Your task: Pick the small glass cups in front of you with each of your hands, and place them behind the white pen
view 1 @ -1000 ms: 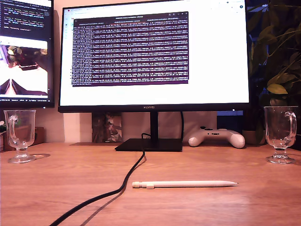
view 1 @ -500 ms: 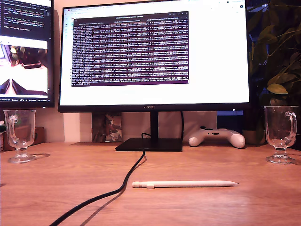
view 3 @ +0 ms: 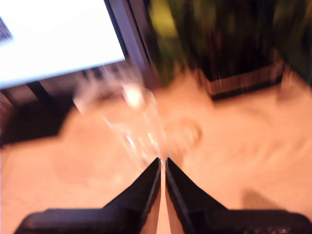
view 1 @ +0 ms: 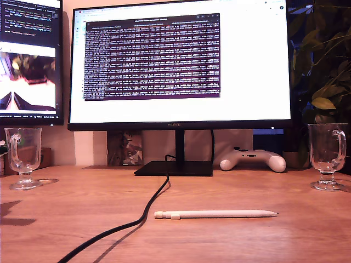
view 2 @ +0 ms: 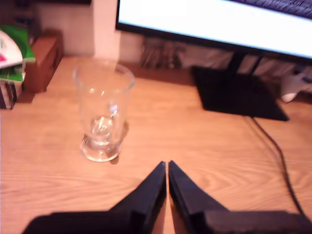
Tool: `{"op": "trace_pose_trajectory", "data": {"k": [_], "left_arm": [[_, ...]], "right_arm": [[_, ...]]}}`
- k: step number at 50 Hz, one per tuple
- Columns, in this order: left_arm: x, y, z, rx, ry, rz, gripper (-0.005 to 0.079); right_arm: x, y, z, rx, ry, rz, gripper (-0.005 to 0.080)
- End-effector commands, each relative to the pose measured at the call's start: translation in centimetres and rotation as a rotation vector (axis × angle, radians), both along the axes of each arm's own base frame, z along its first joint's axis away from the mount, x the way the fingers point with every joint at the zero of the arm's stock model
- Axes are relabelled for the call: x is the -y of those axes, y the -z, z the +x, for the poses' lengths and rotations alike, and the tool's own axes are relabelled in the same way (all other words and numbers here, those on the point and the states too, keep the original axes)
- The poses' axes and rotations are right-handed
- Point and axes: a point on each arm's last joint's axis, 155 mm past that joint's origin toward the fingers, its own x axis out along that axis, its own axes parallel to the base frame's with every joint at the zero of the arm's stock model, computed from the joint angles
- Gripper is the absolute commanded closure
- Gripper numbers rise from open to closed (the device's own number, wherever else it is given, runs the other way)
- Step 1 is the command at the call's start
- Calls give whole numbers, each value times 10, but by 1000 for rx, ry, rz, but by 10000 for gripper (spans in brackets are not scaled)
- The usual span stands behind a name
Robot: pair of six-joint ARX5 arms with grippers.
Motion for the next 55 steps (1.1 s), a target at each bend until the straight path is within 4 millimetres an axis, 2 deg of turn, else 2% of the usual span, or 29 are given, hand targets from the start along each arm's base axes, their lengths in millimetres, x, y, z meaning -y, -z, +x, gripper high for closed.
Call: {"op": "trace_pose_trajectory", "data": {"k": [1, 9, 13, 23, 29, 32, 45, 55], "left_arm": [[0, 12, 2, -18, 0, 5, 756], [3, 26, 5, -58, 15, 3, 756], [4, 28, 6, -62, 18, 3, 756], [4, 24, 7, -47, 21, -2, 756], [8, 22, 6, -44, 37, -12, 756], [8, 22, 6, -44, 37, -12, 756], [8, 22, 6, -43, 38, -12, 756], [8, 22, 6, -42, 38, -12, 756]], "right_arm": [[-7, -16, 11, 21, -25, 4, 748], [-21, -15, 26, -102, -66, 9, 746], [-23, -7, 32, -204, -68, 13, 733], [-25, -9, 44, -358, -68, 15, 634], [-25, -7, 52, -435, -67, 16, 501], [-26, -2, 55, -485, -62, 20, 463], [-36, 22, 60, -660, -83, 14, 434], [-46, 36, 65, -698, -98, 14, 433]]}}
